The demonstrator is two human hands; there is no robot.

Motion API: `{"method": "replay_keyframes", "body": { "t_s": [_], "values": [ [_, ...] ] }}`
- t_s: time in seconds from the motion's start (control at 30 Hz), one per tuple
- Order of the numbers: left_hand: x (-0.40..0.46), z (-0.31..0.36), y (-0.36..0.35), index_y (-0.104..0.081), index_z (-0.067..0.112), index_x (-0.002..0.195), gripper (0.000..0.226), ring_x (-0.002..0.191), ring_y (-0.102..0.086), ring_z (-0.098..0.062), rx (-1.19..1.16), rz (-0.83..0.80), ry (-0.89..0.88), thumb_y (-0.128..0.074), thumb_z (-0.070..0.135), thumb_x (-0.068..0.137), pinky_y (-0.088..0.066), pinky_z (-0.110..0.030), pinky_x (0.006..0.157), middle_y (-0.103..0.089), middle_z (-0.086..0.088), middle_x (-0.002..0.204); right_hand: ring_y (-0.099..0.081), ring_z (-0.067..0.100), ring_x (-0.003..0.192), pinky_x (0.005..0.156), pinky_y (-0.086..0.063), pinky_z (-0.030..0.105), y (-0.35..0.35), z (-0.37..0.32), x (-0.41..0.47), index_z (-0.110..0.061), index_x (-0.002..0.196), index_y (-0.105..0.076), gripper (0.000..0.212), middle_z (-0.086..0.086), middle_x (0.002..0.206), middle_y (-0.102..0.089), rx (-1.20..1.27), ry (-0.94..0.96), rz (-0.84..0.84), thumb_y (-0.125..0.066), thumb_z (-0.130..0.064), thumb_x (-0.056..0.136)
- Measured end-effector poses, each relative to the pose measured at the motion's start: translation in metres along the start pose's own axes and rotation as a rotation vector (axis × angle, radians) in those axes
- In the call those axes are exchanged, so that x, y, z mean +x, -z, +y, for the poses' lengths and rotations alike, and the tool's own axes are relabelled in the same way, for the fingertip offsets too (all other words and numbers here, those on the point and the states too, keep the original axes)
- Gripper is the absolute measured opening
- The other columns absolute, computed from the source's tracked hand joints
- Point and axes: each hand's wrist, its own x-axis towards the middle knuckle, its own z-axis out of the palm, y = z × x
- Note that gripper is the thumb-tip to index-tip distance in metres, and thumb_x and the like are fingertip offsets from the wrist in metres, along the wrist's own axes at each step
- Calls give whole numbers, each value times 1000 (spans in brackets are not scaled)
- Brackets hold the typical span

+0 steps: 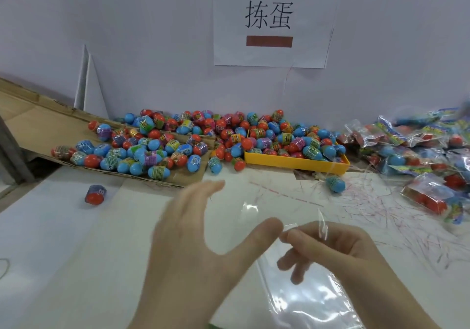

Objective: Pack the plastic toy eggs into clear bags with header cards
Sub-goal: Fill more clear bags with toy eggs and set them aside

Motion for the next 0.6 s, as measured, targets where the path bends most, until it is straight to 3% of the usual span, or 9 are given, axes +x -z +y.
{"method": "replay_keyframes", "body": {
  "t_s": [0.07,0.13,0.2,0.27,0.37,0.5,0.6],
  "values": [
    [18,-10,-4,-68,38,87,57,85,-59,11,-269,-380,225,-66,78,47,-43,-7,66,-66,29,90,-61,18,50,60,-51,20,5,-5,10,-16,71,-75,26,12,66,-70,-65,-35,-40,-69,-36,56],
    [29,-21,-15,-76,21,75,35,69,-69,-4,-558,-532,276,-72,49,54,-48,-11,57,-74,8,80,-62,16,52,62,-52,19,15,-6,24,-17,74,-76,29,8,68,-71,-155,-54,-72,-69,-39,57],
    [38,-33,-29,-76,16,68,24,59,-68,-13,-677,-455,322,-70,35,56,-49,-15,52,-74,-4,76,-64,12,55,58,-52,17,34,-7,49,-15,83,-74,41,4,73,-72,-209,-54,6,-67,-45,56],
    [48,-43,-41,-76,15,64,18,54,-67,-14,-755,-337,369,-71,30,56,-48,-15,49,-74,-6,74,-63,7,59,58,-52,19,61,-2,87,-9,88,-70,45,2,78,-72,-266,-34,265,-65,-46,65],
    [57,-51,-51,-75,16,61,16,52,-66,-13,-797,-253,390,-74,28,51,-50,-16,51,-72,-3,70,-60,14,88,78,-49,29,97,14,148,-10,102,-67,27,6,104,-68,-688,51,641,-62,-32,86],
    [59,-62,-55,-74,11,64,25,52,-65,-15,-825,-183,430,-78,26,44,-48,-16,48,-70,-6,66,-48,24,111,88,-44,35,121,39,195,-17,125,-54,49,7,123,-55,-1329,-38,607,-57,-45,86],
    [62,-67,-55,-74,15,63,19,54,-65,-15,-825,-181,402,-77,26,48,-47,-16,49,-70,-6,66,-43,27,115,90,-42,36,128,48,210,-17,124,-53,51,10,127,-48,-1453,-62,628,-60,-47,84]
  ]
}}
